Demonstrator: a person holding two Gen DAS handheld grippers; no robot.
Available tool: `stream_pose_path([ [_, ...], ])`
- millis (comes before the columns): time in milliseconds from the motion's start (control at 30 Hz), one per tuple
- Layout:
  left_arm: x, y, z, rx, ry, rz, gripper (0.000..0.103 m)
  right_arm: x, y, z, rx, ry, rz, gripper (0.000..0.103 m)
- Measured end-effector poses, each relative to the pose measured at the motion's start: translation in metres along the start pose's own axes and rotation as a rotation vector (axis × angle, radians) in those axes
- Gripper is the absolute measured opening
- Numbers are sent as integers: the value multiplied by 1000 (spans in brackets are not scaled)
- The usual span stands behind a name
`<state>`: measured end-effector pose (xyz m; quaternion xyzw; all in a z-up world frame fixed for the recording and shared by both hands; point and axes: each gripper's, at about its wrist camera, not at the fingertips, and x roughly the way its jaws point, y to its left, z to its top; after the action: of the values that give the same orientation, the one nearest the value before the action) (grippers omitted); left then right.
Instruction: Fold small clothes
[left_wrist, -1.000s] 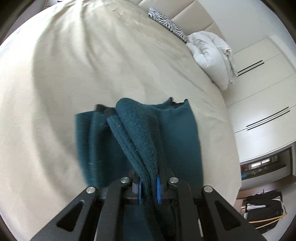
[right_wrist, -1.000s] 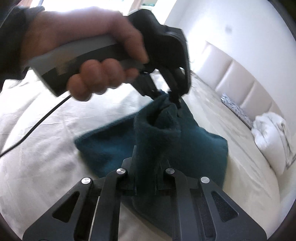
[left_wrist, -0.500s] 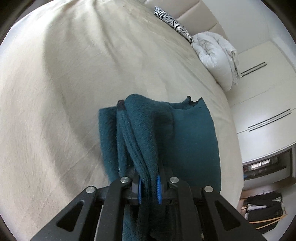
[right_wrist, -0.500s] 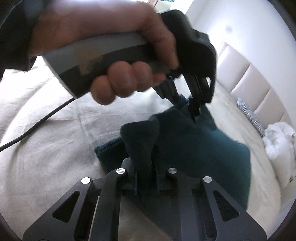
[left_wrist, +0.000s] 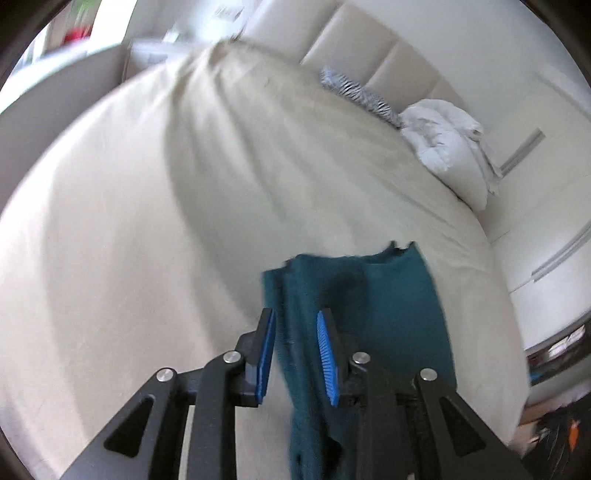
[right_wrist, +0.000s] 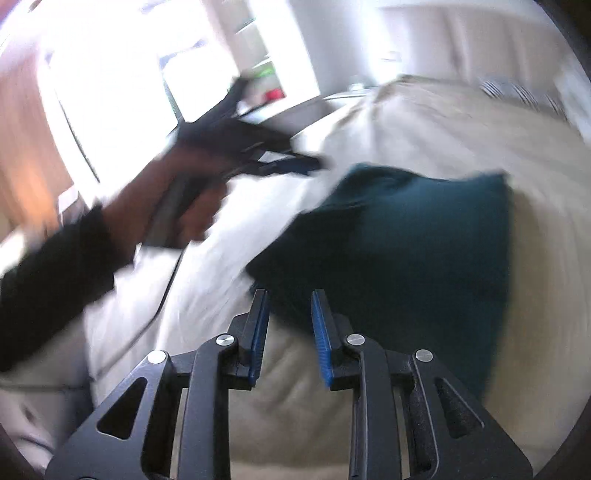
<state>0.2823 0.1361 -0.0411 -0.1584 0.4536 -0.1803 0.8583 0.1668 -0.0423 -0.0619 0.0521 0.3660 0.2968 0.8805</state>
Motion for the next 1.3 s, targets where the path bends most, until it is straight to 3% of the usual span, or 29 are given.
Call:
stream_pose_path([
  [100, -3, -39, -18, 120, -4, 13, 30, -17, -72, 17, 251, -35, 43, 23],
  [167, 11, -55, -34, 189, 21, 66, 31, -13, -117, 31, 401, -55, 123, 23],
  [200, 23, -58, -45, 209, 48, 112, 31, -4, -137, 37, 461, -51, 181, 23],
  [267, 43, -51, -61, 211, 98, 155, 31, 12, -166, 38, 584, -32, 214, 24],
  [333, 45, -45, -79, 256, 53, 181, 32, 34, -181, 32, 643, 27, 311, 26],
  [433, 44, -41, -91, 291, 29, 209, 34, 70, -193, 6, 690, 187, 285, 25],
  [467, 42, -38, -92, 291, 22, 202, 35, 77, -199, -2, 712, 191, 312, 24],
  [567, 41, -27, -98, 276, 15, 192, 53, 66, -207, -5, 743, 166, 344, 24],
  [633, 39, -14, -97, 222, 15, 140, 53, 55, -208, -8, 771, 163, 353, 26],
  [733, 40, -23, -100, 248, 9, 165, 53, 36, -196, -14, 768, 146, 424, 29],
  [833, 39, -24, -102, 247, 5, 162, 53, 41, -192, -22, 695, 216, 361, 33],
  [900, 35, -21, -104, 237, 8, 148, 54, 41, -201, -29, 709, 224, 393, 33],
  [1033, 19, -19, -107, 266, 15, 173, 56, 14, -208, -11, 645, 209, 318, 39],
  [1133, -2, -33, -94, 311, -55, 233, 55, -12, -219, 14, 648, 115, 335, 49],
  [1233, -11, -61, -68, 367, -125, 231, 55, -2, -229, 51, 667, 31, 324, 64],
  [1300, 0, -78, -50, 377, -124, 198, 55, 19, -241, 71, 702, 14, 354, 64],
])
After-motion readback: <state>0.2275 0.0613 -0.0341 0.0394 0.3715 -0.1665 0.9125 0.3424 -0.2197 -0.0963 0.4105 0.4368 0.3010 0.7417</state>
